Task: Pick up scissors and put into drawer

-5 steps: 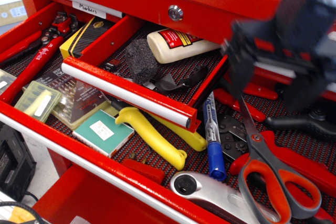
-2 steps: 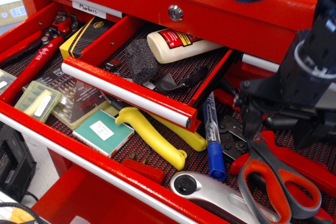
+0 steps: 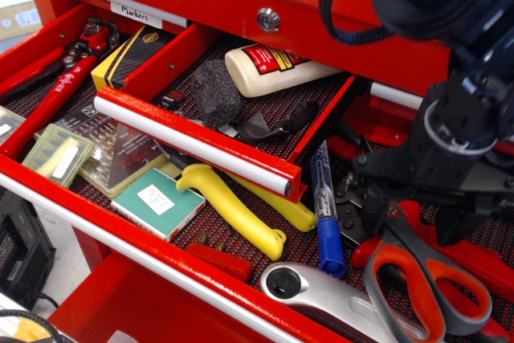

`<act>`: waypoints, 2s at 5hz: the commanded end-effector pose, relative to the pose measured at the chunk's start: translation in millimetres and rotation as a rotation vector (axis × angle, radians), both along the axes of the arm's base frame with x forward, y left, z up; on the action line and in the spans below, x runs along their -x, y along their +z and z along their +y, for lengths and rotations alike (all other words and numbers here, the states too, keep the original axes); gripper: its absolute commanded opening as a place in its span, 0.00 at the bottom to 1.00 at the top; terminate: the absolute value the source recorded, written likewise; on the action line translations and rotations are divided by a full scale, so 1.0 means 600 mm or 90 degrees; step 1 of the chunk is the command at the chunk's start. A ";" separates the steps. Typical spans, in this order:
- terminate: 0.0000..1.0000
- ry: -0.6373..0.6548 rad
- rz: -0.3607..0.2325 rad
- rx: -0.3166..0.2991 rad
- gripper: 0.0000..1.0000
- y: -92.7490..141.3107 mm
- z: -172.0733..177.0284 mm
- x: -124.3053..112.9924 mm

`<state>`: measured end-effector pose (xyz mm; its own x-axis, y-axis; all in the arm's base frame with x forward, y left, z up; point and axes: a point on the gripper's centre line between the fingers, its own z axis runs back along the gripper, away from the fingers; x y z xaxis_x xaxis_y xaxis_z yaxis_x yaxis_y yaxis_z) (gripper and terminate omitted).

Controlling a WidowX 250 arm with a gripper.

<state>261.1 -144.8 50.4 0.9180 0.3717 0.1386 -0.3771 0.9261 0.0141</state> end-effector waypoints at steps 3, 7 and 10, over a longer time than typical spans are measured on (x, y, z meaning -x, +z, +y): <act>0.00 -0.005 -0.018 0.042 0.00 -0.015 0.010 -0.002; 0.00 0.024 0.109 0.030 0.00 0.099 -0.022 0.013; 0.00 0.204 0.146 -0.082 0.00 0.211 0.014 0.082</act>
<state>206.4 -125.8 160.4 0.7538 0.6566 0.0258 -0.6250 0.7044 0.3365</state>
